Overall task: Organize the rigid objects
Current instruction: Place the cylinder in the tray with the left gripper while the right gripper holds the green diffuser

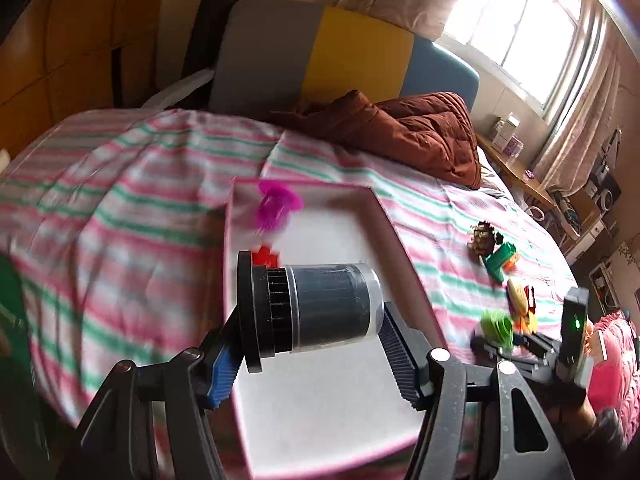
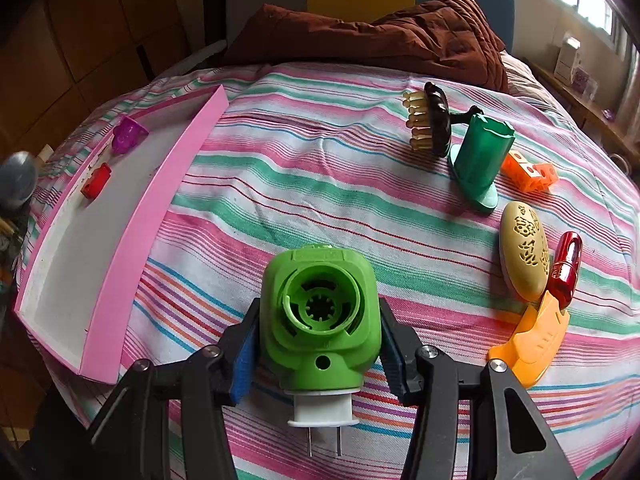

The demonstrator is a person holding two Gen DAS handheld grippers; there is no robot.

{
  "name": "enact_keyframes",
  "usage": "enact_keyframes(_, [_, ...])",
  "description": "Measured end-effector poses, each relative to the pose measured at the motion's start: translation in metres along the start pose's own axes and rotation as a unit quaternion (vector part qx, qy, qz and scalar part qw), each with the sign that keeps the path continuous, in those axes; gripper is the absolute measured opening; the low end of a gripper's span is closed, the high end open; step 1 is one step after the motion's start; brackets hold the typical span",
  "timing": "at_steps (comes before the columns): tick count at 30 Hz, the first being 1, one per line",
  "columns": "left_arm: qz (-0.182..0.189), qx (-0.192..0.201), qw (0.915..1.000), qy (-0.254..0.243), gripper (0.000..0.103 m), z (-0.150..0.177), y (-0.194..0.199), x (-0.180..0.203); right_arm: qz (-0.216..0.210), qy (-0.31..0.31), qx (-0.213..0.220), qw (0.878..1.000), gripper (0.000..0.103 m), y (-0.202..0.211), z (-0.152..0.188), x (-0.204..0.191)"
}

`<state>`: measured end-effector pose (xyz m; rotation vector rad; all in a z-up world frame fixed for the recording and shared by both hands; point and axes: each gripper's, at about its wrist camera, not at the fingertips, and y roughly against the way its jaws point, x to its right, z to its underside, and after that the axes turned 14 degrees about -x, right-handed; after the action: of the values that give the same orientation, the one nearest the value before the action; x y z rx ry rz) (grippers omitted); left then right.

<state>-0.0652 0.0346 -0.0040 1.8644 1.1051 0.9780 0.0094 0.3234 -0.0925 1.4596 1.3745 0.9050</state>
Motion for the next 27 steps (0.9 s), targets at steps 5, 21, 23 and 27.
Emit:
enact_keyframes(5, [-0.01,-0.024,0.9996,-0.009,0.065,-0.034,-0.034,0.003,-0.004,-0.003,0.003,1.0,0.053,0.001,0.002,0.001])
enact_keyframes(21, [-0.067,-0.067,0.9955,0.002,0.069,-0.084,-0.107,-0.012,-0.007,-0.008,0.006,1.0,0.053,0.002,0.005,0.004])
enact_keyframes(23, [-0.06,-0.061,0.9963,0.001,0.074,-0.081,-0.101,-0.013,-0.007,-0.009,0.006,1.0,0.053,0.002,0.006,0.004])
enact_keyframes(27, [-0.054,-0.042,0.9976,0.001,0.078,-0.073,-0.085,-0.012,-0.005,-0.008,0.005,1.0,0.053,0.002,0.005,0.004])
